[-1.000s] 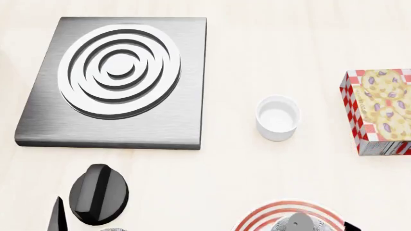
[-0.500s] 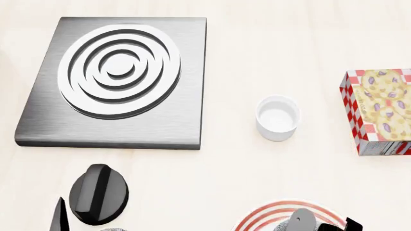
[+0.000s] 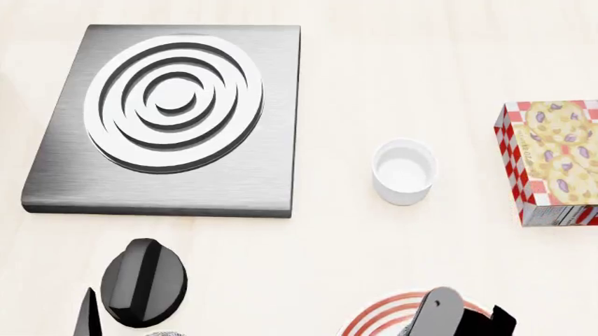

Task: Pick the akita bowl on the ramekin and place it on the plate.

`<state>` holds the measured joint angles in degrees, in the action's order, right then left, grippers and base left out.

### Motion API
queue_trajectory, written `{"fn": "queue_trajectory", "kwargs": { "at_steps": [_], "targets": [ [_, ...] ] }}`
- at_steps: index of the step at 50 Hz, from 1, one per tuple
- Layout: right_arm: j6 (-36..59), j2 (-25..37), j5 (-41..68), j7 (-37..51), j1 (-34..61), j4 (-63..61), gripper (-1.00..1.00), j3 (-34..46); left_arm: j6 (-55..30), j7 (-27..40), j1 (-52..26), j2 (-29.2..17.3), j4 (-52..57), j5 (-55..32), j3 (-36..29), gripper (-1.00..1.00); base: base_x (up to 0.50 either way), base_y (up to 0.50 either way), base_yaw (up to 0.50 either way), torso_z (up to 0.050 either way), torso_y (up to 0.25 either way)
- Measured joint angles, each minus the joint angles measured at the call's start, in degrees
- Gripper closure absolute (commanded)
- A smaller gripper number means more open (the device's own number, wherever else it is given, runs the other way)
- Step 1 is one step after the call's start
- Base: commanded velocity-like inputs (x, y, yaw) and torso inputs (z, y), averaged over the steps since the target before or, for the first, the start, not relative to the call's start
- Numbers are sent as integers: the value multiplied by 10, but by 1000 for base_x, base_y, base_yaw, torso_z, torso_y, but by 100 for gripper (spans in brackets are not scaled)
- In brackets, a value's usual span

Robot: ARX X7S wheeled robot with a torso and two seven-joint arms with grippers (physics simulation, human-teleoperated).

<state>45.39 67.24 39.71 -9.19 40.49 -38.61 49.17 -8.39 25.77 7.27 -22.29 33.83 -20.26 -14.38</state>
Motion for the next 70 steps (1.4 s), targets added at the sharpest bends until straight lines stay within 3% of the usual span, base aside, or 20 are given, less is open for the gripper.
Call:
{"fn": "queue_trajectory", "kwargs": {
  "at_steps": [28, 46, 70],
  "targets": [
    [-108, 29, 63, 69, -37, -17, -100, -66, 1, 4, 1, -4, 3, 1, -5, -100, 0, 0, 0, 0, 0],
    [-234, -13, 50, 172, -81, 43, -100, -117, 0, 7, -1, -6, 1, -2, -6, -100, 0, 0, 0, 0, 0],
    [-380, -89, 43, 341, -149, 142, -100, -213, 6, 8, -2, -8, -3, -3, -8, -100, 0, 0, 0, -1, 238]
  ]
}}
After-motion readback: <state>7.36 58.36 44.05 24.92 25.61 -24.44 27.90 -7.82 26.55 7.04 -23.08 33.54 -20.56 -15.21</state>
